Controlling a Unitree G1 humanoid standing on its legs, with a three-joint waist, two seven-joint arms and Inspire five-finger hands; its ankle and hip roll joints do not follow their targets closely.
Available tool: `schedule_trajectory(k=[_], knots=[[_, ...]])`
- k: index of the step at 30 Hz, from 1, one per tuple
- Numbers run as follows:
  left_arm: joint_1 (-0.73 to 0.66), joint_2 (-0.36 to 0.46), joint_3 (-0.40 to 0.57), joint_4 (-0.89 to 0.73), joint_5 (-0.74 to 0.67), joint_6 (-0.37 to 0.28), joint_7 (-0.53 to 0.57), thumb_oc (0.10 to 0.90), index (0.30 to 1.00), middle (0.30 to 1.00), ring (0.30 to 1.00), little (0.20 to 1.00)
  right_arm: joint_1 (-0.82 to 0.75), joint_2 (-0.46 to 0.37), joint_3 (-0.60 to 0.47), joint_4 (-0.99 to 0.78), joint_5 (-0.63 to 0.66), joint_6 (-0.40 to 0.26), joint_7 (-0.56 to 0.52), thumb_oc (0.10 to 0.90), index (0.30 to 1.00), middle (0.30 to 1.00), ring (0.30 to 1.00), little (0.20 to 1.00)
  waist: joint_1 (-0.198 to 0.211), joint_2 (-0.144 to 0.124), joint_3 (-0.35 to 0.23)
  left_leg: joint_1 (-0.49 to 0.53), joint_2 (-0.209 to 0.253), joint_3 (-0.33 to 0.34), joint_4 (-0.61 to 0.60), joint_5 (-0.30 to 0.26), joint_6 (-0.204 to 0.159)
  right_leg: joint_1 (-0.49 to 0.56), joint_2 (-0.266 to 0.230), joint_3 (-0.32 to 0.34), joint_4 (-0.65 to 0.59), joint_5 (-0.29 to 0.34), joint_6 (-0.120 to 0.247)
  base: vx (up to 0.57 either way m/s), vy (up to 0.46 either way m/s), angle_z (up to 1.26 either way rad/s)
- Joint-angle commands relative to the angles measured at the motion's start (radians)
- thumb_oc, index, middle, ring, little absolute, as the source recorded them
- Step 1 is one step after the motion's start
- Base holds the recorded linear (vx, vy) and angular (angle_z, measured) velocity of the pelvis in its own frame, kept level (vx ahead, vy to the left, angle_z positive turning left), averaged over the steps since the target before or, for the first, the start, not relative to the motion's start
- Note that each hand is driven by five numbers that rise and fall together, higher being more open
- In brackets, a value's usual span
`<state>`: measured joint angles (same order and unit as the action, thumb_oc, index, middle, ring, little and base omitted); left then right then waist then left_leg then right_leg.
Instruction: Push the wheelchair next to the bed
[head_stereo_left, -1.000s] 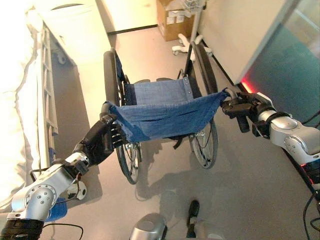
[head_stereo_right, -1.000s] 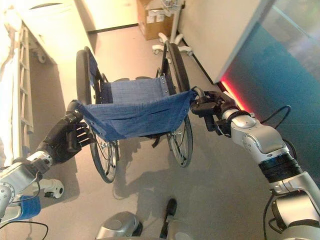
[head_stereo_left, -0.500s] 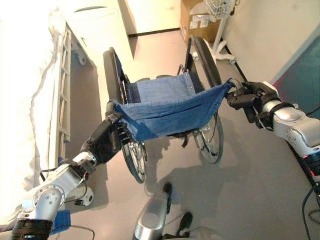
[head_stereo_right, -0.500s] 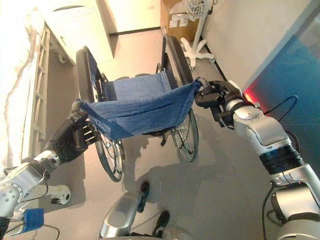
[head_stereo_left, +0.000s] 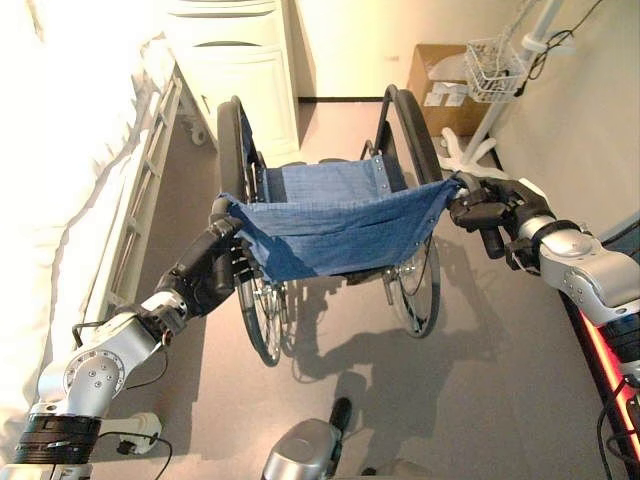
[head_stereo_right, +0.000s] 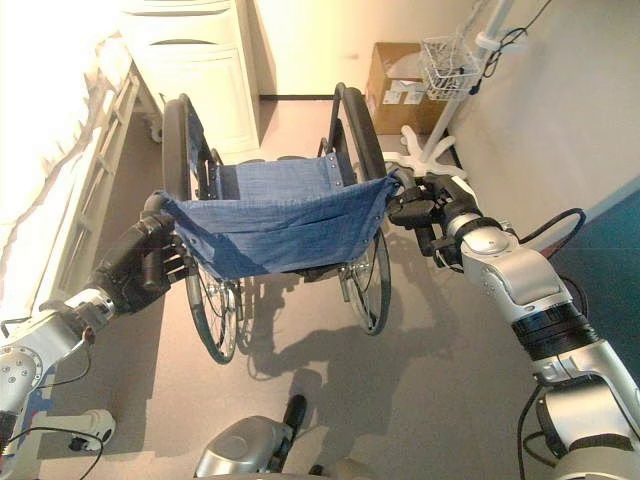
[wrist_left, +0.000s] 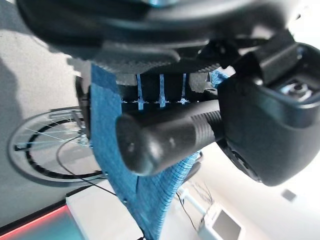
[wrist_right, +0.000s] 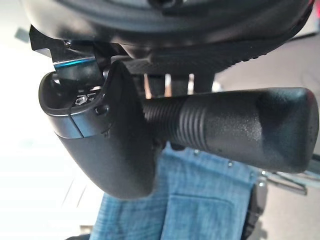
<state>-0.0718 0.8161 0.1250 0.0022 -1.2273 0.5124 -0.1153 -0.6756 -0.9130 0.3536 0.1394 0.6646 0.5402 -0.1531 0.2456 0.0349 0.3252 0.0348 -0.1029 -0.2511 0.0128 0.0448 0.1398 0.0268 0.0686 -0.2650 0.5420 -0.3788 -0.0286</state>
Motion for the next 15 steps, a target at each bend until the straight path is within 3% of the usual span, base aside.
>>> schedule_trajectory(k=[1, 3, 4, 5, 6, 8, 9, 12, 15], knots=[[-0.083, 0.214, 0.176, 0.064, -0.094, -0.214, 0.027, 0.400, 0.300, 0.300, 0.300, 0.300, -0.136, 0.007, 0.024, -0.132, 0.048, -0.243, 0.180, 0.400, 0.300, 0.300, 0.300, 0.300, 0.038, -0.104, -0.168, -0.236, -0.013, 0.255, 0.246, -0.059, -0.096, 0.040, -0.166, 0.027, -0.301, 0.322, 0.139, 0.18, -0.192, 0.77], [-0.105, 0.216, 0.150, 0.064, -0.096, -0.228, 0.038, 0.400, 0.300, 0.300, 0.300, 0.300, -0.148, -0.009, 0.027, -0.133, 0.061, -0.244, 0.171, 0.400, 0.300, 0.300, 0.300, 0.300, 0.019, -0.099, -0.153, -0.193, -0.006, 0.177, 0.242, -0.094, -0.108, -0.007, -0.221, 0.083, -0.402, 0.382, 0.156, 0.26, -0.335, 1.22], [-0.124, 0.222, 0.132, 0.059, -0.089, -0.239, 0.050, 0.400, 0.300, 0.300, 0.300, 0.300, -0.174, -0.017, 0.041, -0.142, 0.086, -0.233, 0.145, 0.400, 0.300, 0.300, 0.300, 0.300, 0.003, -0.107, -0.142, -0.145, 0.016, 0.126, 0.217, -0.127, -0.117, -0.069, -0.280, 0.126, -0.472, 0.489, 0.189, 0.31, -0.417, 1.35], [-0.127, 0.223, 0.128, 0.056, -0.088, -0.241, 0.057, 0.400, 0.300, 0.300, 0.300, 0.300, -0.179, -0.018, 0.044, -0.147, 0.092, -0.230, 0.141, 0.400, 0.300, 0.300, 0.300, 0.300, 0.000, -0.108, -0.139, -0.134, 0.022, 0.116, 0.211, -0.134, -0.119, -0.075, -0.287, 0.131, -0.485, 0.508, 0.194, 0.46, -0.597, 1.55], [-0.128, 0.227, 0.128, 0.040, -0.078, -0.244, 0.075, 0.400, 0.300, 0.300, 0.300, 0.300, -0.197, -0.011, 0.040, -0.164, 0.114, -0.209, 0.125, 0.400, 0.300, 0.300, 0.300, 0.300, -0.005, -0.124, -0.128, -0.092, 0.058, 0.079, 0.194, -0.171, -0.134, -0.113, -0.324, 0.158, -0.550, 0.583, 0.224, 0.29, -0.365, 1.08], [-0.123, 0.227, 0.133, 0.025, -0.071, -0.244, 0.090, 0.400, 0.300, 0.300, 0.300, 0.300, -0.208, -0.005, 0.032, -0.181, 0.128, -0.186, 0.117, 0.400, 0.300, 0.300, 0.300, 0.300, -0.008, -0.133, -0.122, -0.069, 0.085, 0.059, 0.192, -0.192, -0.145, -0.124, -0.324, 0.168, -0.563, 0.599, 0.232, 0.35, -0.434, 0.89], [-0.108, 0.217, 0.142, 0.006, -0.056, -0.239, 0.084, 0.400, 0.300, 0.300, 0.300, 0.300, -0.216, -0.002, 0.028, -0.187, 0.140, -0.166, 0.108, 0.400, 0.300, 0.300, 0.300, 0.300, -0.004, -0.148, -0.121, -0.053, 0.117, 0.047, 0.193, -0.200, -0.161, -0.121, -0.311, 0.168, -0.538, 0.574, 0.239, 0.35, -0.421, 0.64], [-0.062, 0.193, 0.153, -0.015, -0.044, -0.246, 0.071, 0.400, 0.300, 0.300, 0.300, 0.300, -0.232, -0.017, 0.041, -0.172, 0.160, -0.159, 0.124, 0.400, 0.300, 0.300, 0.300, 0.300, -0.002, -0.161, -0.132, -0.048, 0.145, 0.027, 0.209, -0.176, -0.178, -0.097, -0.283, 0.155, -0.521, 0.524, 0.238, 0.35, -0.320, 0.59], [0.027, 0.153, 0.196, -0.080, -0.038, -0.245, 0.090, 0.400, 0.300, 0.300, 0.300, 0.300, -0.261, -0.037, 0.086, -0.157, 0.193, -0.160, 0.138, 0.400, 0.300, 0.300, 0.300, 0.300, 0.002, -0.172, -0.155, -0.041, 0.215, 0.068, 0.242, -0.053, -0.217, -0.061, -0.238, 0.099, -0.505, 0.457, 0.192, 0.27, -0.198, 0.90]])
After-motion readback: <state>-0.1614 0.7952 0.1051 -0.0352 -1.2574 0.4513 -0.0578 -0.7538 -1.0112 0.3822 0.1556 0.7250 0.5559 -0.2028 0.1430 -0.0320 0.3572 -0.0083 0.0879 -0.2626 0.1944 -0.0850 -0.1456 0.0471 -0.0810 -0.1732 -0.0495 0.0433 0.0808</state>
